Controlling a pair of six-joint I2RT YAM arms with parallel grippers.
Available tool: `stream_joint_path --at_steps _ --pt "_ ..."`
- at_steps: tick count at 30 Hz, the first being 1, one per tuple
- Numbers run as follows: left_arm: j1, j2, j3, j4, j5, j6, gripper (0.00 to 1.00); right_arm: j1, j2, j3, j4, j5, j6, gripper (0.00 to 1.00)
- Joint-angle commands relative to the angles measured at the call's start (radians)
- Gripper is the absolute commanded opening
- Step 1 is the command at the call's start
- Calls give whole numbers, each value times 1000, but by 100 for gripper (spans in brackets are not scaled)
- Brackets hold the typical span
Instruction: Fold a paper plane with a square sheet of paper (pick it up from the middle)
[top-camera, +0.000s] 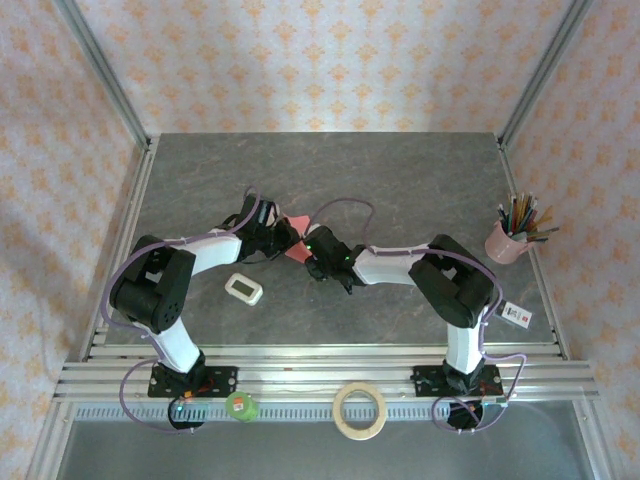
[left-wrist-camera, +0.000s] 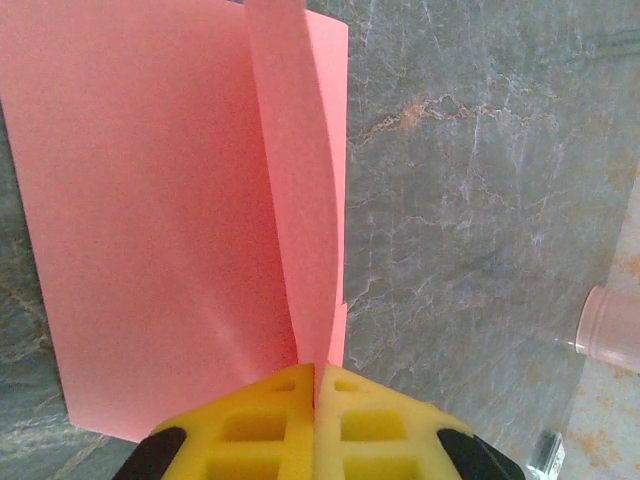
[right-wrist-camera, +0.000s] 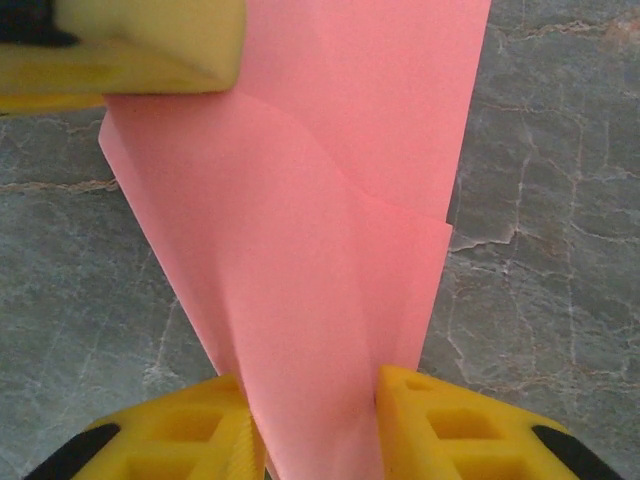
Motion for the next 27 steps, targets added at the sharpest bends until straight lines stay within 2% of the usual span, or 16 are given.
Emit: stream_joint_path --at_steps 1,12,21,27 --pt "-6 -9 19 -33 -17 -5 7 4 -8 12 22 56 15 32" --pt "-7 -7 24 -39 -16 3 9 3 -14 1 18 19 1 19" --pt "43 -54 39 -52 -69 -7 35 2 7 -10 15 -82 9 15" --pt "107 -127 -10 -26 -103 -23 42 -10 37 -11 15 -148 60 15"
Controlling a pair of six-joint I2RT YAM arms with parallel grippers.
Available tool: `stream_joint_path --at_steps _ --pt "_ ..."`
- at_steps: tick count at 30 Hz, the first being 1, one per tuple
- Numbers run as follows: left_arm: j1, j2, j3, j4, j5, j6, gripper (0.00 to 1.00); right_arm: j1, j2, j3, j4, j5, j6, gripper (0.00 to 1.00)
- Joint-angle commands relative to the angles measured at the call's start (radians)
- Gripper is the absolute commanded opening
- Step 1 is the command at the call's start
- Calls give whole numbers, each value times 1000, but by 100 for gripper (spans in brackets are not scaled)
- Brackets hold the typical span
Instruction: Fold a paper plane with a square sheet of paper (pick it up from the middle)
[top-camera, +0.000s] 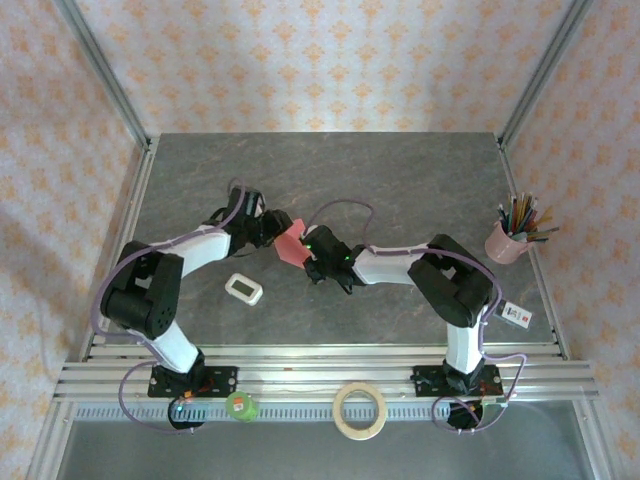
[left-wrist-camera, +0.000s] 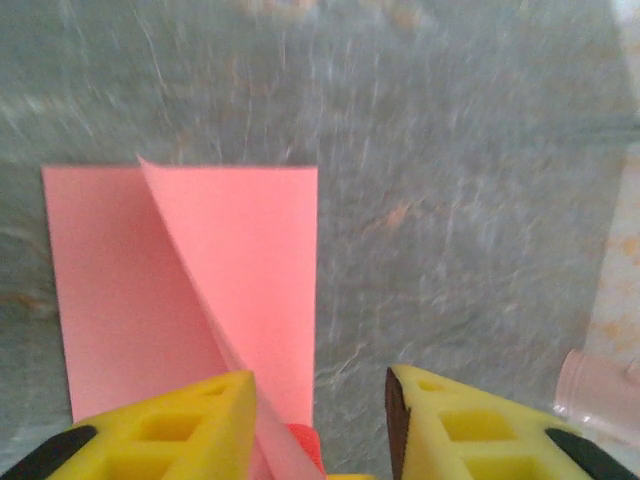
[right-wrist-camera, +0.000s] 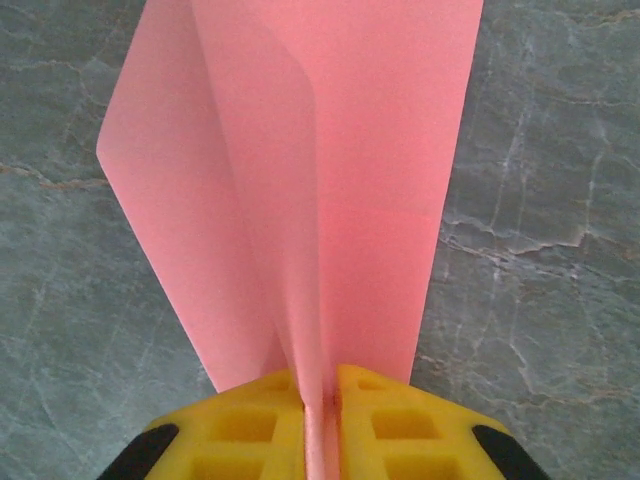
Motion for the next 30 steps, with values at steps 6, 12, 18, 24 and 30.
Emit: stream_joint_path --at_steps 6,12,18,24,30 --pt "31 -132 -103 40 -78 -20 45 -34 55 -12 -12 -162 80 15" --pt "30 -187 -250 209 -18 -85 45 -83 84 -28 6 -318 140 15" --pt "-5 -180 -341 348 40 -108 46 -127 107 -44 45 -469 190 15" --pt "-58 -115 -329 377 44 -65 46 -160 121 -45 71 -566 226 16" --pt "-73 -40 -297 371 50 -5 49 -178 135 -42 83 -611 250 16"
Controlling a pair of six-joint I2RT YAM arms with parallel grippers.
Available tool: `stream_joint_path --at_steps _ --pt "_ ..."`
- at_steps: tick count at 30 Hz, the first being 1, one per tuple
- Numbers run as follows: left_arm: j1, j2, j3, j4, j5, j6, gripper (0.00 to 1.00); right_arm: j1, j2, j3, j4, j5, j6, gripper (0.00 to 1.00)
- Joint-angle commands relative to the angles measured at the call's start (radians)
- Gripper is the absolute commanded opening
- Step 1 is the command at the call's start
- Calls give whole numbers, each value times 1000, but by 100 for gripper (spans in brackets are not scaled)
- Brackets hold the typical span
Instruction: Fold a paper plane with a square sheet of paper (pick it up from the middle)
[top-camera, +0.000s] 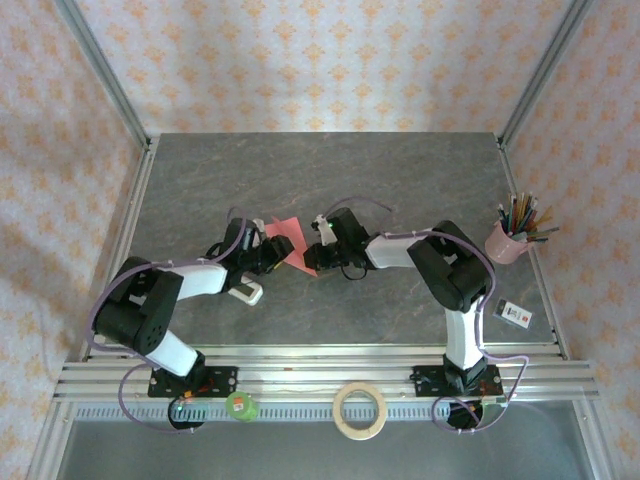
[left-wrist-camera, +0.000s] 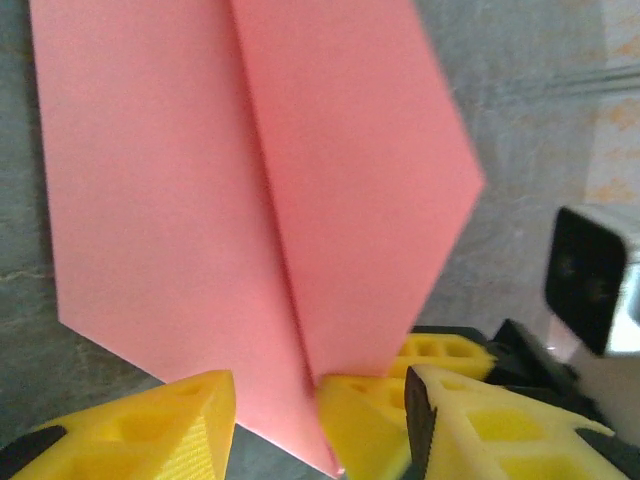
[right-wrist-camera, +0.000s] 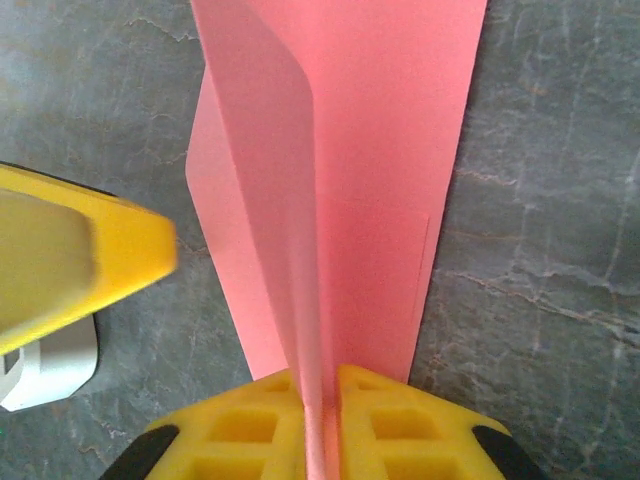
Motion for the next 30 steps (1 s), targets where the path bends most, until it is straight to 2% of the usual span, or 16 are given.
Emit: stream_joint_path --at_steps 1,14,22,30 --pt "-7 35 40 38 20 60 49 7 62 -36 -76 -48 31 16" --pt "-8 110 110 4 32 109 47 0 77 -15 -94 -69 36 16" --pt "-8 142 114 -26 13 110 51 -1 77 5 -108 -88 29 17" --pt "-8 180 134 -163 -57 128 44 -6 39 41 -142 -84 17 22"
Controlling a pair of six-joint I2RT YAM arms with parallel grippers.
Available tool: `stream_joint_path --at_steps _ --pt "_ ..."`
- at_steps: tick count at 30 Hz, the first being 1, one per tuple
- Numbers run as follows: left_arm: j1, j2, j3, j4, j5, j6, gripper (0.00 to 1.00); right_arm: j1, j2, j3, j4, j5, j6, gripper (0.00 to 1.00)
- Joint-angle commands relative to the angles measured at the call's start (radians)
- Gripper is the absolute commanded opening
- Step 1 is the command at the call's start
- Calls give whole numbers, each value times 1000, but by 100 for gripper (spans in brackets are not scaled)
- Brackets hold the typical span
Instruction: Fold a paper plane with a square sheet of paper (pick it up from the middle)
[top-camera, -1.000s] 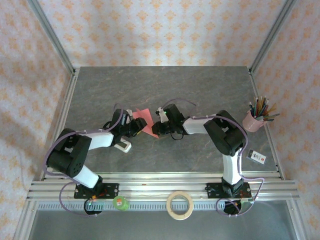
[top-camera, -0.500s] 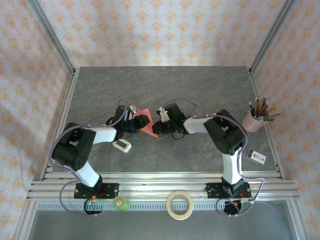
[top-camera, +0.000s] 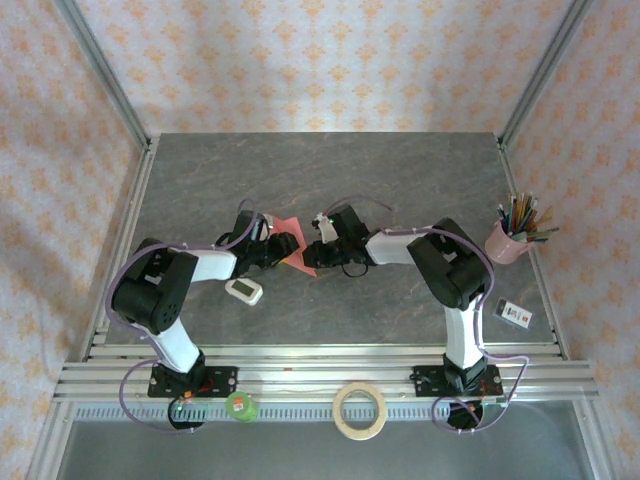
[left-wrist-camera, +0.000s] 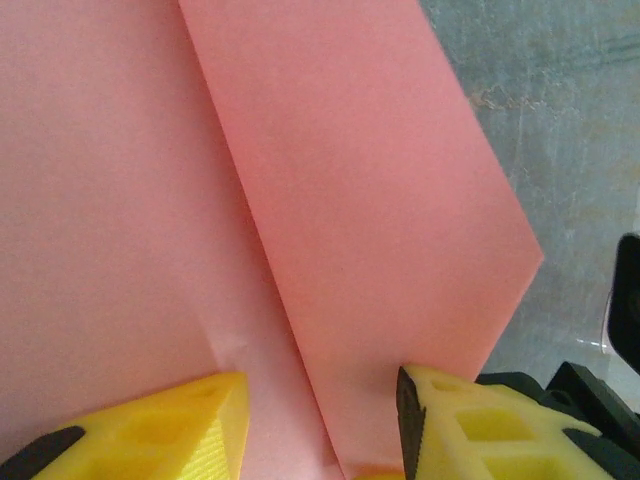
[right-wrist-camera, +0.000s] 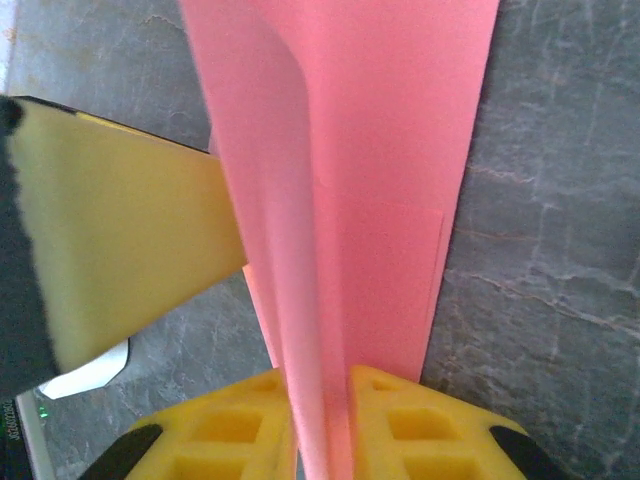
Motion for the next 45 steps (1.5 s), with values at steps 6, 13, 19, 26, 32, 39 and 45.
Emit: stream_joint_path --at_steps 6,13,19,26,32,39,45 --pt "-8 68 5 -128 -69 35 41 10 -27 11 -103 -1 -1 25" --pt "-8 67 0 -132 -69 37 40 10 -40 27 -115 22 -9 25" --pt "-8 72 3 -133 -63 39 39 10 -28 25 -113 15 1 19" --pt "-8 75 0 -135 -62 41 39 10 -6 2 -104 -2 15 14" --pt "-7 32 14 -135 -48 38 38 8 29 -10 -111 -21 26 10" --pt "4 -100 48 -117 -38 45 38 -5 52 -21 -105 -69 48 9" --pt "18 -119 -3 33 44 24 27 -21 63 -30 -73 -137 72 9"
